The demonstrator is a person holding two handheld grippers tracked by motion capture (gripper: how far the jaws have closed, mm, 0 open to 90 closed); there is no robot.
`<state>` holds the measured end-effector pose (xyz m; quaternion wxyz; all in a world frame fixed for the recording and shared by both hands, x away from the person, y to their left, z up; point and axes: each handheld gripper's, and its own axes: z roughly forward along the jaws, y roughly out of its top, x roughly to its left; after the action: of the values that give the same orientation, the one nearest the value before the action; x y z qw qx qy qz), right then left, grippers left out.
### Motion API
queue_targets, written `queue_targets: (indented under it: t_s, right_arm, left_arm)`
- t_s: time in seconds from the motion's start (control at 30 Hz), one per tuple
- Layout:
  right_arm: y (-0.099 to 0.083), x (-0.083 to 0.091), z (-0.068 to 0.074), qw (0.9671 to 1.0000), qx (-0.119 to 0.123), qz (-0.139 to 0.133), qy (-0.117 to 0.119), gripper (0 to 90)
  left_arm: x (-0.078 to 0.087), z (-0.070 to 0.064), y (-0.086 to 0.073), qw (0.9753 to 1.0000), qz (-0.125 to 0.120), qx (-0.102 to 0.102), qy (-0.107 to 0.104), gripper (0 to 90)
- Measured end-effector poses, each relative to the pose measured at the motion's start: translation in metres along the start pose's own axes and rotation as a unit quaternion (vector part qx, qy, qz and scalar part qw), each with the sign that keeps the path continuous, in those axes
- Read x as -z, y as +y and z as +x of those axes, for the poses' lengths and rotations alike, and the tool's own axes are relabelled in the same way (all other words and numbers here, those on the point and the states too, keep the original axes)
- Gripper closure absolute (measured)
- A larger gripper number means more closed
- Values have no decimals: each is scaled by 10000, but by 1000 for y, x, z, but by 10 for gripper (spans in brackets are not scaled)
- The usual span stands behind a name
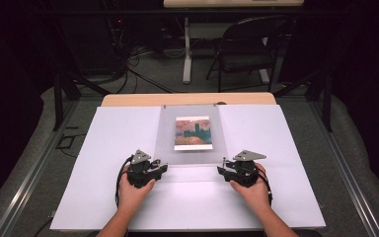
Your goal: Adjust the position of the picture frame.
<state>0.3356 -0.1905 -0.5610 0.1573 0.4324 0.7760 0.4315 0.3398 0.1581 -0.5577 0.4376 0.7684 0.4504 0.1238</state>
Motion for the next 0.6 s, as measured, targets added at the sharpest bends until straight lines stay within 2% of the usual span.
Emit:
queue_targets:
  t_s: [0.1, 0.2, 0.4, 0.6]
  right_arm:
    - [0, 3, 2, 10000, 39, -8, 7, 499]
    - [-2, 8, 4, 9999, 136, -31, -11, 479]
    - [-6, 21, 9, 9992, 392, 56, -57, 439]
    - [-11, 32, 6, 9993, 379, 52, -45, 429]
  left_arm:
    - [2, -1, -1, 10000, 24, -72, -18, 514]
    - [6, -3, -2, 10000, 25, -47, -62, 489]
    - [18, -9, -7, 9998, 75, -133, -129, 450]
    - [30, -8, -13, 9998, -3, -85, -153, 427]
